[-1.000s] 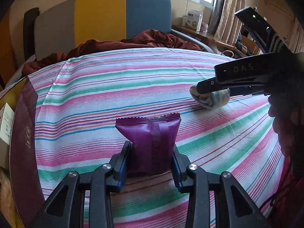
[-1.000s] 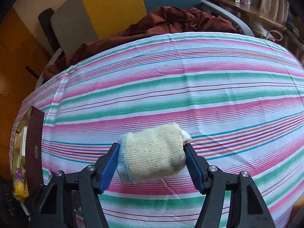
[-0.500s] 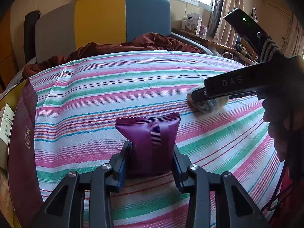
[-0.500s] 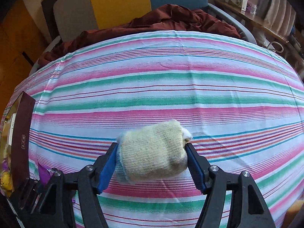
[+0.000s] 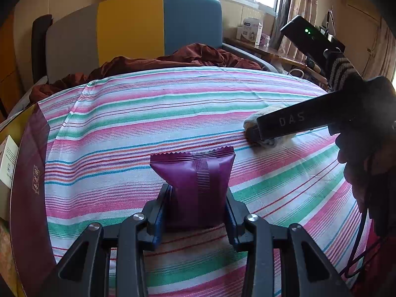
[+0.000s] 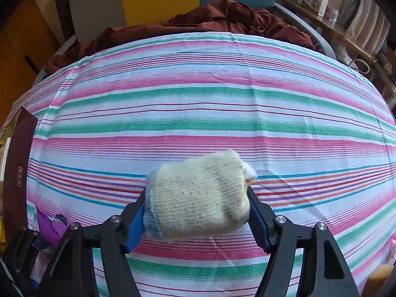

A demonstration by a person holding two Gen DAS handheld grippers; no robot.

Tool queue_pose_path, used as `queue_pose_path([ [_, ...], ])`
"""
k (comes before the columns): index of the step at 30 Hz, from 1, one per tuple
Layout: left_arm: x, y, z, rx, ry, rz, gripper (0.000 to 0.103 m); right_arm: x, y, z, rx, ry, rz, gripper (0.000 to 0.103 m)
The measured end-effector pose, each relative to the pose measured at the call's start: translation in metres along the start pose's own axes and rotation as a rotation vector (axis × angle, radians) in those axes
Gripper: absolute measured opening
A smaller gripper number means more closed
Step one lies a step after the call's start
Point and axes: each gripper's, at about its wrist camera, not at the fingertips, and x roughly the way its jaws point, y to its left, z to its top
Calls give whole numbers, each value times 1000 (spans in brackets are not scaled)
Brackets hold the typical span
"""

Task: Organize objects
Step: 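Carry the purple packet into the gold tray and open the left gripper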

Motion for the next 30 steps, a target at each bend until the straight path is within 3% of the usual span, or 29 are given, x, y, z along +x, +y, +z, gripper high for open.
queue_pose_path([
  [8, -1, -2, 0, 10, 1, 13, 40, -2, -11, 5, 62, 10, 35, 81],
  [12, -1, -4, 0, 16, 4, 21, 39, -5, -11, 2, 61, -10, 48, 70],
  [18, -6, -4, 1, 17, 22, 35, 38, -3, -2, 1, -10, -24, 1, 69],
  [25, -61, -5, -5, 31, -37, -21, 38, -1, 6, -2, -46, -31, -30, 69],
  [30, -103, 17, -7, -1, -80, -25, 38, -1, 9, -4, -67, -38, -47, 69],
])
